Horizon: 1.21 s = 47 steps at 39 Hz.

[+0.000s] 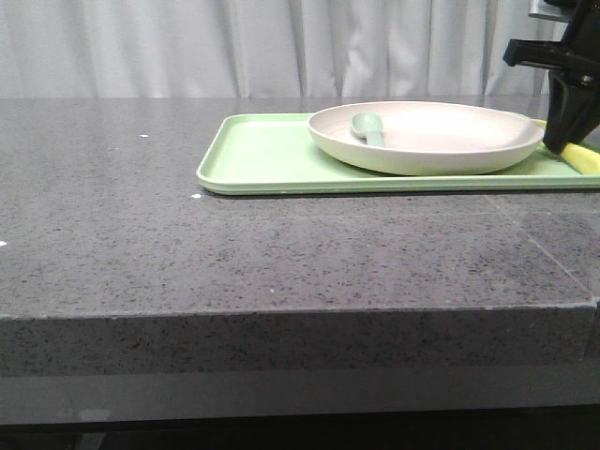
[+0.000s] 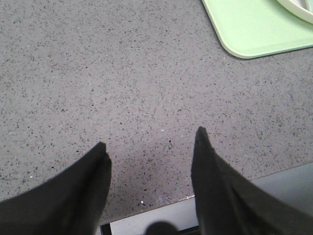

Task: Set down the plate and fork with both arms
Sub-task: 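Open the right gripper to release the fork on the tray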

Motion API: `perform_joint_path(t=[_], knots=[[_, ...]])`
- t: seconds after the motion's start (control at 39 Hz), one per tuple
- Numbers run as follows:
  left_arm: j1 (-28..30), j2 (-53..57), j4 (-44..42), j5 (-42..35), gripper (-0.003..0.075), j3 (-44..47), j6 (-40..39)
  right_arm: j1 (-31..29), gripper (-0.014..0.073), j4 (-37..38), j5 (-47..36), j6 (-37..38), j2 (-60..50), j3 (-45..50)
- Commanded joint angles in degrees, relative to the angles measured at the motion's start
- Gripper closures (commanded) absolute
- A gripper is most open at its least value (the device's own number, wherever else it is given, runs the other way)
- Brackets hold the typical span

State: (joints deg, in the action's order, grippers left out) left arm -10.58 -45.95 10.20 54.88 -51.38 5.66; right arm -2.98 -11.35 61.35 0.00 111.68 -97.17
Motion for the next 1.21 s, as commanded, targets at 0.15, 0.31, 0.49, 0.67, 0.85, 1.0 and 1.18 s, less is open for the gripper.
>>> perform_joint_path(t=[0.15, 0.31, 0.49, 0.67, 0.85, 1.0, 1.18], knots=[[0.1, 0.3, 0.6, -3.0, 0.0344, -1.4, 0.1, -0.3, 0.0277, -0.4, -2.0, -0.9, -3.0, -1.9], [0.1, 0.3, 0.6, -3.0, 0.0344, -1.4, 0.1, -0.3, 0.0218, -0.1, -0.9, -0.9, -4.1, -3.7], [0.1, 0.3, 0.5, -3.0, 0.0344, -1.4, 0.1, -0.3, 0.0220, 2.3, -0.2, -0.9, -7.0, -4.3], [0.1, 0.3, -0.6, -3.0, 0.0344, -1.4, 0.1, -0.3, 0.0220, 4.8, 3.1, -0.9, -11.7, -4.1], [0.1, 0.3, -2.5, -3.0, 0.0344, -1.4, 0.1, -0.1, 0.0220, 5.0, 3.5, -1.2, -20.2, 0.6], [0.1, 0.3, -3.3, -3.0, 0.0344, -1.4, 0.1, 0.5, 0.0220, 5.1, 0.8, -2.4, -30.3, 10.0], [0.1, 0.3, -3.3, -3.7, 0.0344, -1.4, 0.1, 1.8, 0.0220, 5.1, -1.6, -3.3, -43.7, 22.2]])
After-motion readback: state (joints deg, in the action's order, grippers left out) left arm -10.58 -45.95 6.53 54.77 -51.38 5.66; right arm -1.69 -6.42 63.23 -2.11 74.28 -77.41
